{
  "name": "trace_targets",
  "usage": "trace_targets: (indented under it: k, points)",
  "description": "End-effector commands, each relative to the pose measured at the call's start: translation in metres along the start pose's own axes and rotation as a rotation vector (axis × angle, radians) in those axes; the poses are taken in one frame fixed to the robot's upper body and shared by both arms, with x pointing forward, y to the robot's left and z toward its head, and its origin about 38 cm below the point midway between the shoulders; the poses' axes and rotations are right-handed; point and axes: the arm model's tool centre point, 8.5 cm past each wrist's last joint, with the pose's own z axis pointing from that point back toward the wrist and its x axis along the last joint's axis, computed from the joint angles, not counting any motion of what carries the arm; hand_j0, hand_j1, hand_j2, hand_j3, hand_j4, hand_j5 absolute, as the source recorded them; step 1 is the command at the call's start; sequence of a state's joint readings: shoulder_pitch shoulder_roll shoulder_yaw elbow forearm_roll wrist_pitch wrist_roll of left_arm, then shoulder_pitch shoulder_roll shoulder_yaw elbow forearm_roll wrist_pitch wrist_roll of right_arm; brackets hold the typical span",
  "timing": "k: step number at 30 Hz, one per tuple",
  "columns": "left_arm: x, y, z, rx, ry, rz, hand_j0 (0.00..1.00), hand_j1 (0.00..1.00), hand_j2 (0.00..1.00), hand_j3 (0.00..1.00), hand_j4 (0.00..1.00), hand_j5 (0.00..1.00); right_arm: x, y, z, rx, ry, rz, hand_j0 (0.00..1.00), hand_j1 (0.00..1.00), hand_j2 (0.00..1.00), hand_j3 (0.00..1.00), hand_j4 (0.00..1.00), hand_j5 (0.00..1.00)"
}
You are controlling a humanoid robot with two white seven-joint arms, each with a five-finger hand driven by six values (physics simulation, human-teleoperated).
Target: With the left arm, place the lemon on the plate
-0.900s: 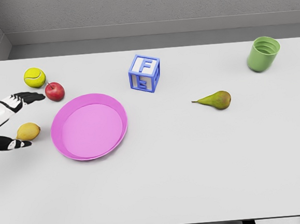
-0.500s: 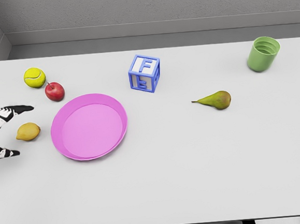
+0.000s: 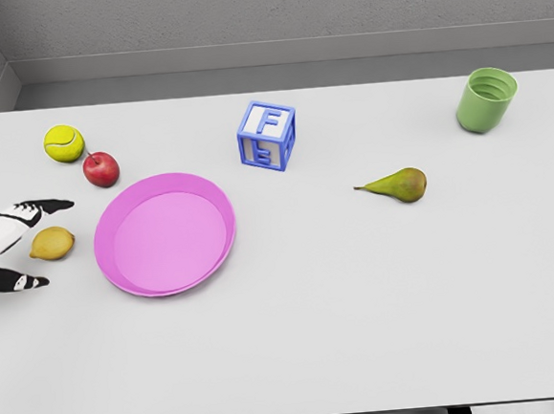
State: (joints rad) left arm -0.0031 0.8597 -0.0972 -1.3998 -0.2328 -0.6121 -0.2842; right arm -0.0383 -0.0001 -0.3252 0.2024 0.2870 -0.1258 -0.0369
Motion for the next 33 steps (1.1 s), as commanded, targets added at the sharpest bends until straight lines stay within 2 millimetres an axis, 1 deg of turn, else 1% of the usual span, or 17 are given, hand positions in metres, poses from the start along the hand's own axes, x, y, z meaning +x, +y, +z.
trace_targets:
  k: [1,3,4,6,10,11,13,15,18,20,22,23,24,26,33]
  points:
    - [0.0,-0.01,-0.005,-0.006,0.003,0.01,1.0,1.0,1.0,1.0,1.0,1.0,0.0,0.0,0.0,0.0,0.0,0.0,1.0,1.0,1.0,1.0,1.0,1.0]
    - [0.0,-0.009,-0.005,-0.004,0.002,0.008,1.0,1.0,1.0,1.0,1.0,1.0,0.0,0.0,0.0,0.0,0.0,0.0,1.0,1.0,1.0,1.0,1.0,1.0]
    - [-0.002,-0.012,-0.005,-0.013,0.01,0.003,1.0,1.0,1.0,1.0,1.0,1.0,0.0,0.0,0.0,0.0,0.0,0.0,1.0,1.0,1.0,1.0,1.0,1.0]
    - [-0.006,-0.011,-0.008,-0.005,0.023,0.001,1.0,1.0,1.0,1.0,1.0,1.0,0.0,0.0,0.0,0.0,0.0,0.0,1.0,1.0,1.0,1.0,1.0,1.0]
    - [-0.016,-0.008,-0.007,0.001,0.051,0.003,1.0,1.0,1.0,1.0,1.0,1.0,0.0,0.0,0.0,0.0,0.0,0.0,1.0,1.0,1.0,1.0,1.0,1.0]
    - [-0.016,-0.007,-0.008,0.002,0.051,0.001,1.0,1.0,1.0,1.0,1.0,1.0,0.0,0.0,0.0,0.0,0.0,0.0,1.0,1.0,1.0,1.0,1.0,1.0]
    - [-0.012,-0.008,-0.017,-0.011,0.031,-0.005,1.0,1.0,1.0,1.0,1.0,1.0,0.0,0.0,0.0,0.0,0.0,0.0,1.0,1.0,1.0,1.0,1.0,1.0]
    - [-0.014,-0.007,-0.021,-0.005,0.035,-0.004,1.0,1.0,1.0,1.0,1.0,1.0,0.0,0.0,0.0,0.0,0.0,0.0,1.0,1.0,1.0,1.0,1.0,1.0]
    - [-0.013,-0.008,-0.022,-0.016,0.036,-0.019,1.0,1.0,1.0,1.0,1.0,1.0,0.0,0.0,0.0,0.0,0.0,0.0,1.0,1.0,1.0,1.0,1.0,1.0]
    - [-0.012,-0.013,-0.024,-0.022,0.031,-0.012,1.0,1.0,1.0,1.0,1.0,1.0,0.0,0.0,0.0,0.0,0.0,0.0,1.0,1.0,1.0,1.0,1.0,1.0]
    - [-0.013,-0.013,-0.023,-0.03,0.037,-0.023,0.82,0.82,0.82,0.82,0.82,0.82,0.0,0.0,0.0,0.0,0.0,0.0,1.0,1.0,1.0,1.0,1.0,1.0]
    - [-0.013,-0.013,-0.023,-0.032,0.037,-0.024,0.78,0.78,0.78,0.78,0.78,0.78,0.0,0.0,0.0,0.0,0.0,0.0,1.0,1.0,1.0,1.0,1.0,1.0]
    - [-0.016,-0.015,-0.022,-0.034,0.045,-0.018,0.77,0.77,0.77,0.77,0.77,0.77,0.0,0.0,0.0,0.0,0.0,0.0,1.0,1.0,1.0,1.0,1.0,1.0]
    - [-0.019,-0.011,-0.019,-0.033,0.055,-0.024,0.77,0.77,0.77,0.77,0.77,0.77,0.0,0.0,0.0,0.0,0.0,0.0,1.0,1.0,1.0,1.0,1.0,1.0]
    - [-0.02,-0.012,-0.019,-0.037,0.057,-0.022,0.77,0.77,0.77,0.77,0.77,0.77,0.0,0.0,0.0,0.0,0.0,0.0,1.0,1.0,1.0,1.0,1.0,1.0]
